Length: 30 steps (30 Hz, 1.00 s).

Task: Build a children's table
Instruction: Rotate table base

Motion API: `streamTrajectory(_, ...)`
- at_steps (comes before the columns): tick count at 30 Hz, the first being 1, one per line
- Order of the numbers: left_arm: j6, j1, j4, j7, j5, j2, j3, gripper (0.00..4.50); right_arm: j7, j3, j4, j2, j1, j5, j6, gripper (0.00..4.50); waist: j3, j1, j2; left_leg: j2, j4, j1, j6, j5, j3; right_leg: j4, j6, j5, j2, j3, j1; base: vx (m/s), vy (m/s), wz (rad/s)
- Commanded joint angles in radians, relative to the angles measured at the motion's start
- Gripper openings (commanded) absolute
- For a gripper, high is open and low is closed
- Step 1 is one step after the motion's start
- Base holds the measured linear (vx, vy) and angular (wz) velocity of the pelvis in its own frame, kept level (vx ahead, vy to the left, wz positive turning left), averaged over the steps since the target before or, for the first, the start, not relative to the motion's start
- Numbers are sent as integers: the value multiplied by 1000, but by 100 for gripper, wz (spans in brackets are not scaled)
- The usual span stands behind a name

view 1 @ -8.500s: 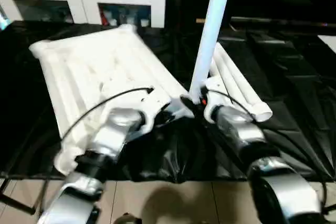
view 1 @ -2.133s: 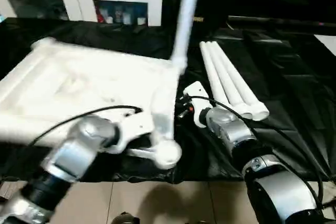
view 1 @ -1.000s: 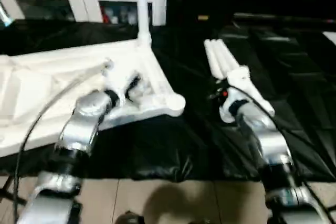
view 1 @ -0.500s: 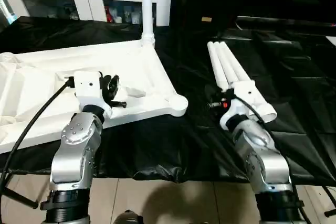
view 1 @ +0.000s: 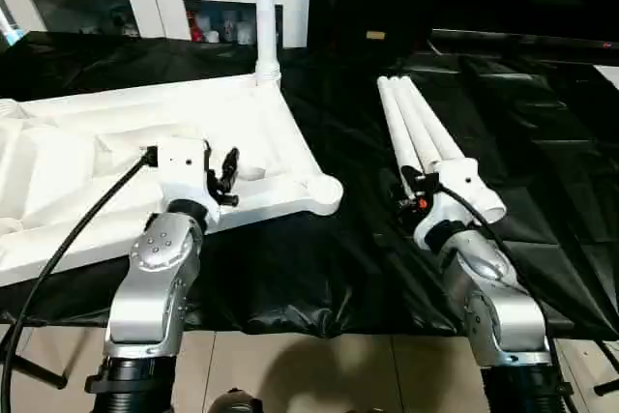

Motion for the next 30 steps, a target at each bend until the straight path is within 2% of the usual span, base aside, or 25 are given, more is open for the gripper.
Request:
streamTrajectory(1, -3, -28, 9, 18, 16, -4, 2, 284, 14, 35, 26, -2, -26, -14, -8, 247, -60, 2, 10, 51, -101, -28, 58, -320, -87, -86, -85, -367, -123, 14, 69, -21, -8, 23)
streamTrajectory(2, -9, -32, 11, 17, 19, 0, 1, 284, 14, 45, 34, -1, -32, -22, -13, 247, -68, -5, 14, 43, -83, -19, 83, -322, -102, -91, -114, -361, -135, 0, 63, -5, -14, 48)
streamTrajectory(3, -20, -40, 15, 18, 29, 10, -2, 296, 1, 56, 50, 5, -46, -39, -23, 259, -71, -7, 19, 43, -74, -26, 103, -274, -117, -90, -157, -285, -145, -16, 79, -5, -14, 48)
streamTrajectory(4, -22, -42, 15, 20, 34, 15, -3, 307, -7, 60, 56, 5, -52, -49, -30, 269, -70, -12, 23, 43, -76, -35, 115, -253, -127, -82, -166, -250, -139, -26, 84, 9, -22, 46)
streamTrajectory(5, -21, -44, 15, 25, 38, 17, -3, 307, -8, 56, 60, 8, -55, -45, -31, 269, -73, -24, 37, 78, -79, -5, 100, -286, -143, -66, -154, -209, -108, -25, 61, 3, -32, 32)
streamTrajectory(6, -20, -45, 16, 28, 40, 18, -2, 328, -6, 53, 63, 11, -57, -40, -30, 271, -69, -35, 39, 114, -102, -3, 73, -360, -184, -32, -133, -143, -90, -16, 63, 3, -32, 32)
streamTrajectory(7, -7, -52, 22, 35, 48, 25, -4, 340, -13, 52, 74, 6, -67, -49, -24, 271, -72, -35, 51, 159, -104, 36, 29, -423, -169, -32, -109, -139, -72, 3, 41, 15, -50, 25)
streamTrajectory(8, -2, -55, 27, 39, 54, 30, -6, 346, -14, 55, 83, 3, -71, -56, -24, 271, -63, -37, 52, 196, -138, 50, -30, -515, -182, 13, -89, -127, -51, 6, 23, 0, 0, 0)
streamTrajectory(9, 1, -58, 32, 42, 58, 33, -7, 350, -14, 57, 90, 0, -75, -60, -24, 271, -65, -34, 55, 206, -166, 58, -74, -572, -176, 59, -80, -100, -25, 7, -6, 12, -79, 27)
streamTrajectory(10, 15, -63, 39, 53, 53, 29, 6, 350, -14, 59, 95, -1, -76, -62, -29, 271, -67, -38, 48, 207, -172, 60, -72, -573, -175, 74, -76, -84, -21, 11, -14, -1, -127, 27)
streamTrajectory(11, 24, -66, 43, 60, 47, 25, 15, 359, -13, 60, 97, -2, -77, -63, -32, 271, -68, -36, 40, 183, -164, 49, -24, -558, -148, 70, -80, -55, -30, 28, -13, -12, -236, 39)
streamTrajectory(12, 36, -69, 49, 62, 49, 28, 17, 359, -14, 60, 98, -2, -78, -62, -33, 271, -64, -30, 20, 112, -123, 30, 18, -559, -95, -5, -140, -68, -58, 58, -12, -15, -188, 25)
streamTrajectory(13, 45, -71, 55, 62, 52, 32, 17, 359, -15, 60, 101, -2, -80, -61, -36, 271, -64, -26, -4, 39, -51, 23, 20, -530, -52, -66, -188, -148, -79, 73, -18, -11, -186, 14)
streamTrajectory(14, 43, -74, 59, 56, 49, 33, 17, 359, -16, 59, 99, -2, -80, -59, -31, 271, -70, 21, -37, -15, 55, -11, 45, -241, -36, -113, -111, -379, -165, 107, 42, 11, -162, -3)
streamTrajectory(15, 40, -76, 63, 47, 42, 34, 18, 359, -15, 58, 96, -2, -79, -57, -27, 271, -74, 43, -29, 2, 35, -46, 41, -64, -53, -91, 25, -403, -171, 125, 60, 11, -162, -3)
streamTrajectory(16, 36, -77, 64, 42, 36, 34, 19, 359, -14, 57, 94, -3, -78, -55, -25, 271, -76, 51, -19, 17, 4, -39, 19, -51, -60, -83, 116, -394, -147, 109, 56, -9, -136, -9)
streamTrajectory(17, 39, -76, 71, 33, 39, 40, 11, 359, -16, 57, 91, -4, -76, -57, -12, 271, -73, 47, -11, 26, -13, -30, 12, -76, -66, -78, 124, -366, -132, 98, 48, -44, -93, -4)
streamTrajectory(18, 43, -76, 76, 29, 43, 45, 4, 359, -18, 56, 91, -6, -76, -58, -5, 271, -74, 41, -1, 29, -27, -12, -10, -125, -63, -78, 110, -337, -95, 75, 37, -44, -93, -4)
streamTrajectory(20, 28, -70, 93, 2, 49, 59, -18, 359, -18, 57, 94, -9, -77, -62, 6, 271, -69, 35, 4, 37, -40, 7, -30, -205, -63, -87, 74, -389, -78, 64, 27, -23, -27, 0)
streamTrajectory(22, 34, -69, 95, -3, 50, 60, -24, 359, -17, 55, 95, -12, -79, -60, 8, 271, -66, 27, 14, 55, -58, 23, -43, -294, -73, -90, 26, -415, -79, 59, 25, 0, 0, 0)
streamTrajectory(24, 30, -67, 91, -20, 25, 50, -17, 359, -29, 49, 96, -12, -84, -56, 27, 271, -70, 20, 24, 75, -74, 34, -52, -355, -85, -85, -40, -353, -83, 61, 29, -21, 58, 0)
streamTrajectory(26, 31, -61, 77, -28, -2, 37, -8, 359, -37, 40, 100, -12, -90, -49, 38, 271, -66, 16, 28, 80, -83, 42, -69, -411, -86, -87, -80, -325, -87, 63, 27, -12, 75, 0)
streamTrajectory(28, 32, -60, 76, -31, -5, 37, -9, 359, -38, 39, 102, -12, -92, -49, 39, 271, -69, 15, 27, 76, -88, 40, -84, -427, -84, -84, -101, -295, -93, 67, 34, -6, 75, -3)
streamTrajectory(29, 32, -57, 73, -33, -5, 40, -13, 359, -38, 34, 102, -11, -94, -44, 44, 271, -69, 12, 17, 75, -89, 42, -84, -433, -81, -86, -100, -303, -94, 67, 37, 0, 60, -5)
streamTrajectory(30, 31, -54, 71, -38, -8, 40, -15, 359, -35, 30, 102, -9, -98, -37, 51, 271, -67, 12, 15, 71, -91, 47, -86, -466, -78, -91, -90, -354, -98, 68, 41, 0, 60, -5)
